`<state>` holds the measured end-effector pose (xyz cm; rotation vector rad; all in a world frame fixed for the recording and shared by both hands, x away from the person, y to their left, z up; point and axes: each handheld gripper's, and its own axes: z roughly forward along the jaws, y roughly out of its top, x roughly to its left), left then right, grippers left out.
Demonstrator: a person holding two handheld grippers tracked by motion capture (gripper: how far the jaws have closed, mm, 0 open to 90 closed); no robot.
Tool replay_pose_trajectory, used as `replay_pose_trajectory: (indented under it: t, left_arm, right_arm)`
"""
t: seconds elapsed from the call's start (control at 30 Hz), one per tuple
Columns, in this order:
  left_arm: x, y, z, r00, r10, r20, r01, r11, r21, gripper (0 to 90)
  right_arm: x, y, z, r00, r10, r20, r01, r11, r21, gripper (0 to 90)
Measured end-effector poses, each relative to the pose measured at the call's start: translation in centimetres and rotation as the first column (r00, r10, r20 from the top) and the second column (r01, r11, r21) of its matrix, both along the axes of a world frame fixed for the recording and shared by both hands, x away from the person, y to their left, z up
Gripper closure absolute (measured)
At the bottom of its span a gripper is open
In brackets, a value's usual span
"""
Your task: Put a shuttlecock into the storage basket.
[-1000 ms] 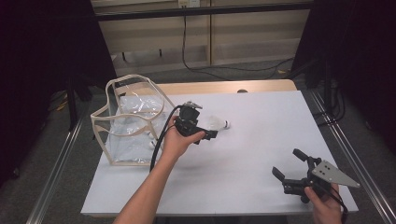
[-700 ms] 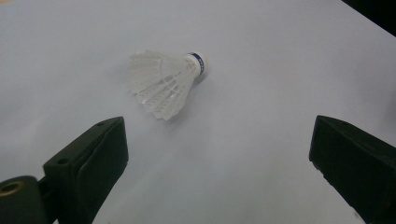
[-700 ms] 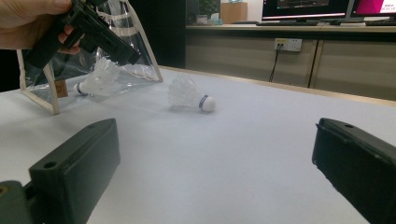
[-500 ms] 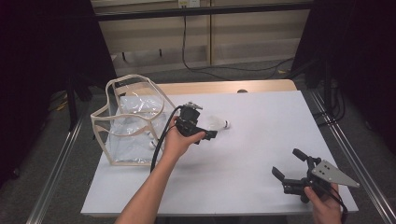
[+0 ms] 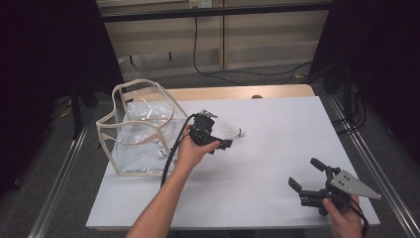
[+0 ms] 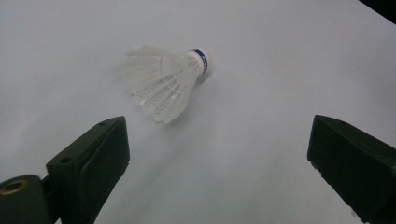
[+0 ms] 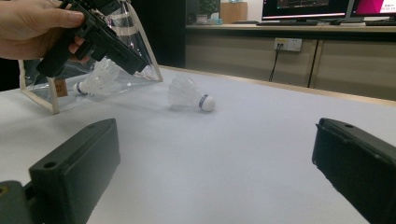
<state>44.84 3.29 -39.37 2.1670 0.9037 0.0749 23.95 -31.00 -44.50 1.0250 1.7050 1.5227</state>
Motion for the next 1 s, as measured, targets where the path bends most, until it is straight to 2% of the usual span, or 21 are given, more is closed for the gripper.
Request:
replay_pose_trajectory:
  t: [0.33,1.0]
  left_arm:
    - [0.3,-0.3,-0.8,0.9999,0.011,0.006,-0.011,0.9999,0.01,7.0]
    - [1.1,-0.9,-2.0,0.9995,0.027,0.018,-0.027,0.9996,-0.005,12.4]
  right_arm:
    - [0.0,-0.1,0.0,1.0,0.0,0.001,0.0,1.0,0.006,0.7]
    - [0.0,-0.2,0.0,1.0,-0.005,0.003,0.005,1.0,0.001,0.7]
